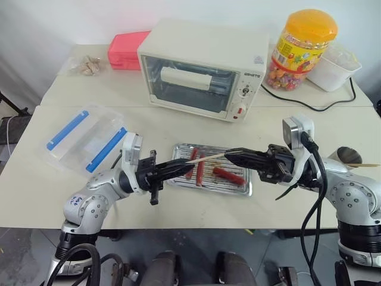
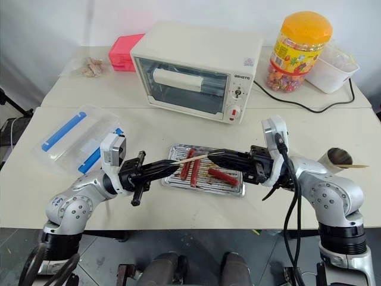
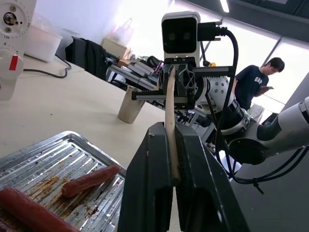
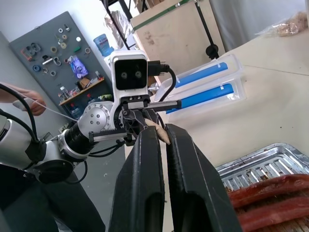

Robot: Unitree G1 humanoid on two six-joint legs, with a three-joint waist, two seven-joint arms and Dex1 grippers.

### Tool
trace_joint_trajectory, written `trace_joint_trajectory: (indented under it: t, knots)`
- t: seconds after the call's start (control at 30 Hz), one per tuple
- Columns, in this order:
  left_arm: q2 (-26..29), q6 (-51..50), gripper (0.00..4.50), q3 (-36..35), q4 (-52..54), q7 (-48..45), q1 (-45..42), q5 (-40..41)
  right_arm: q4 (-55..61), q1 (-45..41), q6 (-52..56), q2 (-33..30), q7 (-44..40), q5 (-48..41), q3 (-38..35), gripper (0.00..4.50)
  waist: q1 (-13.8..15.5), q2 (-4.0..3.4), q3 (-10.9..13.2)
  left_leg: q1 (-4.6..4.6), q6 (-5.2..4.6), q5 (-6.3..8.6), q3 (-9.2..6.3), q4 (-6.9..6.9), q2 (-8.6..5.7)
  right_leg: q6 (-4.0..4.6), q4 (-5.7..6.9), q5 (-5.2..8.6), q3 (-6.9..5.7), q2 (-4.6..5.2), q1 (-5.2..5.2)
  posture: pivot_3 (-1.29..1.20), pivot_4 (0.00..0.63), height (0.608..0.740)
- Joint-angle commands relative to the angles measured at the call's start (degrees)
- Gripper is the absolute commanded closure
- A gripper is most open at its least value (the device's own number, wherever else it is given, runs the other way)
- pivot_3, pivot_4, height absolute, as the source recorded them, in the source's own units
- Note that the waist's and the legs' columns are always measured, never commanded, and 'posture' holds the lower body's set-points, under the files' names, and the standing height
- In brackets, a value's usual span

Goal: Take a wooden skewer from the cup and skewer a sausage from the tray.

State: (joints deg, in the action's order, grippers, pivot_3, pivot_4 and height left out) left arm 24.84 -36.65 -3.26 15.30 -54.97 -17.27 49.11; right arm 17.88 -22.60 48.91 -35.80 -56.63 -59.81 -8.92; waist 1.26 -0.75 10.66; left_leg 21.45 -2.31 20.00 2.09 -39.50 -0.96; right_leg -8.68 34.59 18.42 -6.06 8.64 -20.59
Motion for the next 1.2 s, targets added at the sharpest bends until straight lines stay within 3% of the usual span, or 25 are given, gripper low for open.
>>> trace_joint_trajectory:
  t: [0.03, 0.07, 0.1, 0.17, 0.43, 0.57, 0.77, 0.87, 1.0, 1.2]
  knots:
    - [-0.19, 0.29, 4.47, -0.84, 1.58, 1.24, -0.63, 0.69, 0.89, -0.52, 4.16, -1.69, 1.21, -2.31, 0.67, 4.50, 0.00, 0.00, 0.00, 0.00, 0.00, 0.00, 0.00, 0.00, 0.00, 0.00, 0.00, 0.00, 0.00, 0.00, 0.00, 0.00, 0.150, 0.740]
    - [-0.21, 0.22, 4.47, -1.04, 1.59, 1.40, -0.62, 0.74, 0.71, -0.71, 4.83, -2.00, 1.21, -2.73, 0.51, 4.50, 0.00, 0.00, 0.00, 0.00, 0.00, 0.00, 0.00, 0.00, 0.00, 0.00, 0.00, 0.00, 0.00, 0.00, 0.00, 0.00, 0.150, 0.740]
    - [-0.20, 0.08, 4.50, -1.40, 1.57, 1.56, -0.64, 0.98, 0.69, -0.79, 4.24, -2.14, 1.28, -1.96, 0.38, 3.93, 0.02, 0.00, 0.00, 0.00, 0.00, 0.00, 0.00, 0.00, 0.00, 0.00, 0.00, 0.00, 0.00, 0.00, 0.00, 0.00, 0.150, 0.740]
    - [0.11, -0.09, 4.50, -2.17, 1.44, 1.87, -0.65, 1.31, 0.99, -0.04, 1.40, -3.47, -0.48, 1.16, 0.27, 3.49, 0.04, 0.01, 0.00, 0.00, 0.00, 0.00, -0.02, 0.00, 0.02, 0.00, 0.00, 0.00, 0.00, 0.00, 0.00, 0.00, 0.150, 0.740]
    - [5.41, 2.12, 4.50, -6.67, 1.97, 0.25, 3.57, -0.07, -3.80, 10.41, -9.26, -14.37, -9.62, 12.14, -5.59, 0.83, 0.11, 0.06, 0.03, 0.02, -0.07, 0.05, 0.05, 0.03, -0.03, 0.00, -0.13, 0.00, 0.01, 0.02, 0.03, 0.00, 0.150, 0.740]
    - [7.99, 12.92, 4.50, -8.87, 1.10, 0.29, 9.47, -9.55, -8.18, 20.41, -21.22, -17.95, -10.92, 23.68, -8.62, 0.04, 0.18, 0.08, 0.03, 0.01, -0.07, 0.05, 0.09, 0.05, 0.00, 0.00, -0.19, 0.00, 0.00, 0.01, 0.04, 0.00, 0.150, 0.740]
    - [5.67, 24.78, 4.50, -13.06, -1.67, 4.13, 16.85, -16.52, -8.09, 28.75, -35.06, -15.46, -8.10, 32.08, -12.93, 0.01, 0.17, 0.08, 0.03, -0.06, -0.05, 0.05, 0.32, 0.15, 0.07, 0.00, -0.50, 0.00, 0.00, 0.00, 0.14, 0.00, 0.150, 0.740]
    - [5.32, 26.99, 4.50, -13.30, -2.28, 4.23, 18.21, -17.41, -5.49, 28.94, -34.96, -14.55, -6.47, 31.78, -12.46, 0.01, 0.08, 0.08, 0.03, -0.09, -0.03, 0.04, 0.35, 0.15, 0.11, 0.00, -0.51, 0.00, 0.01, -0.02, 0.15, 0.00, 0.150, 0.740]
    - [5.68, 26.70, 4.50, -12.45, -2.07, 3.34, 17.96, -16.37, 3.06, 22.87, -24.62, -15.48, -2.62, 27.37, -7.81, 0.01, -0.08, 0.08, 0.03, -0.13, -0.02, 0.04, 0.36, 0.15, 0.13, 0.00, -0.49, 0.00, 0.04, -0.02, 0.15, 0.00, 0.150, 0.740]
    - [6.56, 26.02, 4.50, -11.51, -2.40, 0.88, 16.25, -15.37, 9.36, 8.85, -6.79, -18.25, 3.86, 30.30, 6.76, 0.01, 0.11, 0.08, 0.03, -0.13, 0.06, 0.08, 0.32, 0.15, 0.20, 0.01, -0.49, 0.00, 0.01, -0.06, 0.11, 0.00, 0.150, 0.740]
